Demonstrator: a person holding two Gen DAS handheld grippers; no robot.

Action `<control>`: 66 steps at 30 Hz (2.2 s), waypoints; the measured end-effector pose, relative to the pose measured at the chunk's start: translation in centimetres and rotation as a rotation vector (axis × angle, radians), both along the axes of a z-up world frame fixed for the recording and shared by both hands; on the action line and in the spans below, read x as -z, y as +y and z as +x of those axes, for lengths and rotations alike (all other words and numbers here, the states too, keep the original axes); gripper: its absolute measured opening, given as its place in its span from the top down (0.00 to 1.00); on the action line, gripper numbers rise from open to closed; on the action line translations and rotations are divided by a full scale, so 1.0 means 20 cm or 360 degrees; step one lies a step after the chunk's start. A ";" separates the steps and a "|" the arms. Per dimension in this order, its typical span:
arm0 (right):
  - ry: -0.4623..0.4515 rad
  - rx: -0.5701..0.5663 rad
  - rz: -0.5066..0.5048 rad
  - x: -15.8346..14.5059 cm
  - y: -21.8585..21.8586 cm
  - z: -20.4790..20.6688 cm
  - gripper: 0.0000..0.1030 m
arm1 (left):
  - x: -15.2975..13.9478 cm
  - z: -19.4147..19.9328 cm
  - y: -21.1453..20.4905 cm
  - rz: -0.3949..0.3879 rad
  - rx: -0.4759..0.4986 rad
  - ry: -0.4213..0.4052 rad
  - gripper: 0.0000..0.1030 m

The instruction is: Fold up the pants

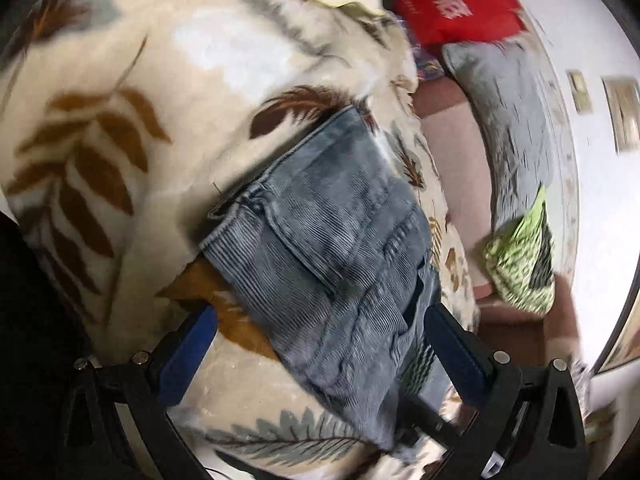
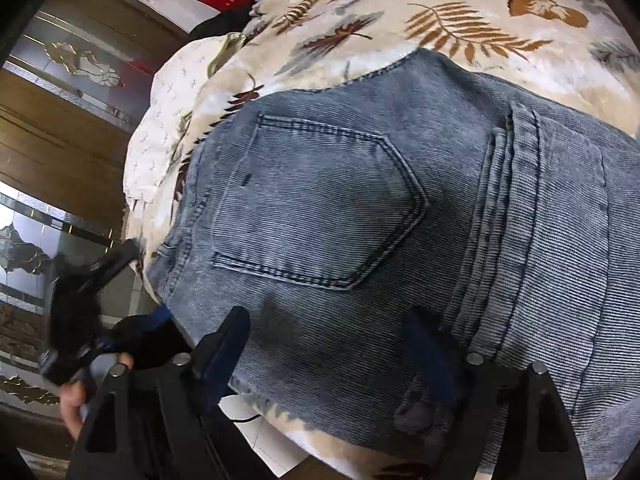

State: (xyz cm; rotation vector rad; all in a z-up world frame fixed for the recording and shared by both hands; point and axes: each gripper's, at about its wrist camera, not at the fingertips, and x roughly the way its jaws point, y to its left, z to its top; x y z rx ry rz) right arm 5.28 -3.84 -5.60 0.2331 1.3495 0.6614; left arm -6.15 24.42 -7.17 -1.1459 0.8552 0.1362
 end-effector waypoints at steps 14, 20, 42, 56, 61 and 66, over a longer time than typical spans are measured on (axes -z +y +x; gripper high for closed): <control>0.0028 -0.0060 0.0043 0.03 0.10 0.01 0.16 | -0.08 0.11 0.00 0.0341 -0.0003 0.0100 0.89; -0.0059 0.0123 0.0237 -0.11 -0.19 -0.03 0.17 | -0.38 0.15 -0.19 0.0743 0.0148 -0.0084 0.91; -0.0226 0.1159 0.0461 -0.11 -1.62 -0.33 0.17 | -0.29 0.28 -1.85 0.1249 0.1697 -0.0335 0.58; -0.0034 0.0849 0.0790 -0.12 -1.27 -0.33 0.17 | -0.45 0.28 -0.90 0.1080 0.0872 -0.0189 0.16; 0.0165 0.1037 0.0715 0.04 -1.32 -0.33 0.27 | -0.39 0.30 -0.99 0.1063 0.0943 -0.0218 0.16; 0.0069 0.0984 0.0663 -0.14 -1.28 -0.32 0.27 | -0.28 0.34 -1.05 0.1154 0.1018 -0.0183 0.15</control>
